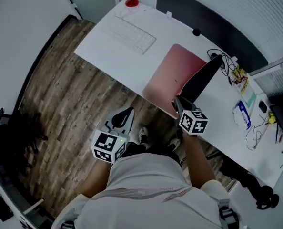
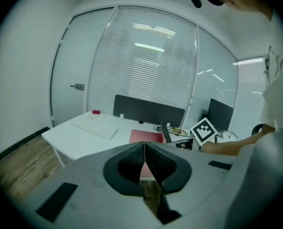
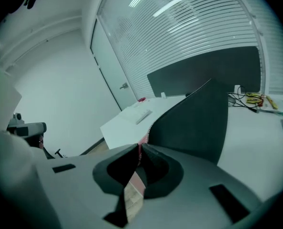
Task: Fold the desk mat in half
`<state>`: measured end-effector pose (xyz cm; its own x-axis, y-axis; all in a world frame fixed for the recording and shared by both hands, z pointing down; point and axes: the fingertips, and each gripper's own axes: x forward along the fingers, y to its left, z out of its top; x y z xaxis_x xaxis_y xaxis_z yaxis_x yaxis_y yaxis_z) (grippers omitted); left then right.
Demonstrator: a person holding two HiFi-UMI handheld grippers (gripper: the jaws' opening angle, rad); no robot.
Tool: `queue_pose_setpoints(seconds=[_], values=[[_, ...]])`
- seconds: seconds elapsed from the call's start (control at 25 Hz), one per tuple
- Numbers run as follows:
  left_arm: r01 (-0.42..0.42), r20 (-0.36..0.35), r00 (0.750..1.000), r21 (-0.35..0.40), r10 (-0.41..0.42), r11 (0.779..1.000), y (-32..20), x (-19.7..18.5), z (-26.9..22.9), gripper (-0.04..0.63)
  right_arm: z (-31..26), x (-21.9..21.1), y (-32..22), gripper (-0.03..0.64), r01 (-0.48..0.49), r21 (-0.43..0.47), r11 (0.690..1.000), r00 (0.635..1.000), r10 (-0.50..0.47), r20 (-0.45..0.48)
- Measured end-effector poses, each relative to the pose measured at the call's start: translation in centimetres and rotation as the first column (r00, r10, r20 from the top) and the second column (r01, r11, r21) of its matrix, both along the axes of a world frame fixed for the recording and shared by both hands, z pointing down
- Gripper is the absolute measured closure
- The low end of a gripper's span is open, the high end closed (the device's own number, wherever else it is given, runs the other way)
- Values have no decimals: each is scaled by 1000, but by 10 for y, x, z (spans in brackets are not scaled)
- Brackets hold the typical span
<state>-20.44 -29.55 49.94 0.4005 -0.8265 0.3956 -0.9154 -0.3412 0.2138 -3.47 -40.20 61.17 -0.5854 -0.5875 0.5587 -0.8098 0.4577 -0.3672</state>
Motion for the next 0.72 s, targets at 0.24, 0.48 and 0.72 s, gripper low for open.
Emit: queue_pose_setpoints(seconds=[0.24, 0.48, 0.72], values=[[106, -4, 994, -28, -106, 994, 19, -42, 11, 580, 30, -61, -13, 543, 100, -51, 994, 994, -102, -39], [138, -13, 990, -38, -139, 990, 27, -60, 17, 580, 69, -106, -8, 540, 177, -167, 970, 977, -193, -91], [130, -20, 991, -30, -131, 991, 20, -62, 16, 580, 69, -127, -5, 538, 224, -129, 966, 968, -236, -90]])
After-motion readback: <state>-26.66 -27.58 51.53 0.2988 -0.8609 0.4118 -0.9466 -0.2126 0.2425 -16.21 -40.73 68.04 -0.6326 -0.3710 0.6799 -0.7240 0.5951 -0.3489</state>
